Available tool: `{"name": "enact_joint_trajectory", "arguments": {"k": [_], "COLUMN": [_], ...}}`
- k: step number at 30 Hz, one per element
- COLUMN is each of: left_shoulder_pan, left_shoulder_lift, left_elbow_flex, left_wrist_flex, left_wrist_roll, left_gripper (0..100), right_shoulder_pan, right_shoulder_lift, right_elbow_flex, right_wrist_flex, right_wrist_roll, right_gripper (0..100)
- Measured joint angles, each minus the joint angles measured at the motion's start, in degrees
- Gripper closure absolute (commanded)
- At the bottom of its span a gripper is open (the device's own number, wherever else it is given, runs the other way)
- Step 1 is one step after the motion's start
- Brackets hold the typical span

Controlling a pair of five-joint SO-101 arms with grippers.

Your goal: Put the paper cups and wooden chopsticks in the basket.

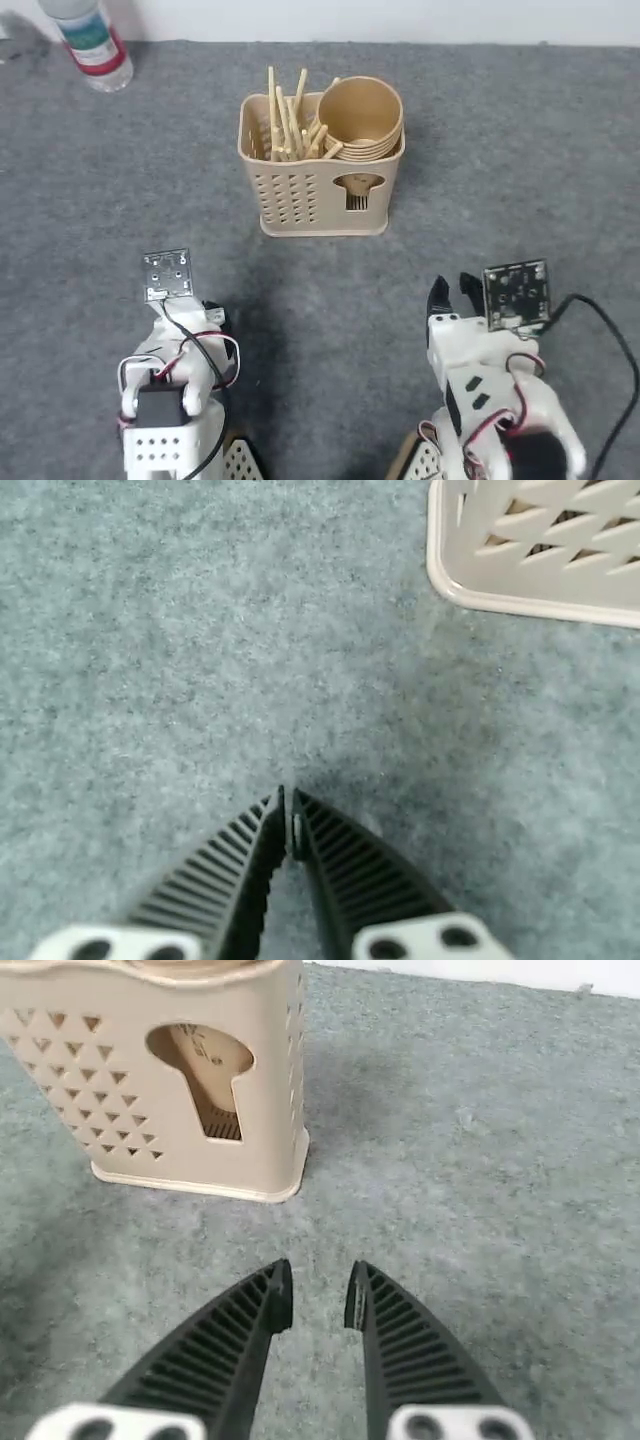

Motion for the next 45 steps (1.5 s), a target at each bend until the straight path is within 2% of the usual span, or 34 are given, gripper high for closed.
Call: {"name": "enact_joint_trajectory", "arguments": {"k": [11, 20, 29, 45], "left_shoulder_pan": [0.0, 0.0, 0.0, 0.0], "left_shoulder_lift": [0.0, 0.0, 0.0, 0.0], "left_elbow_flex": [0.0, 0.0, 0.0, 0.0], "left_wrist_flex": [0.0, 0.0, 0.0, 0.0], "left_wrist_roll": [0.0, 0.0, 0.0, 0.0], "left_gripper": [99, 99, 99, 99], "right_shoulder_pan": [-0.1, -0.2, -0.4, -0.4], "right_shoulder_lift": [0.6, 0.3, 0.4, 0.4], "right_elbow_flex": [27.1, 29.7, 29.8, 29.8], "right_wrist_flex": [-10.2, -10.5, -4.5, -4.2], "right_wrist_roll": [0.0, 0.0, 0.0, 0.0], "right_gripper": [89.3, 89.4, 89.4, 89.4]}}
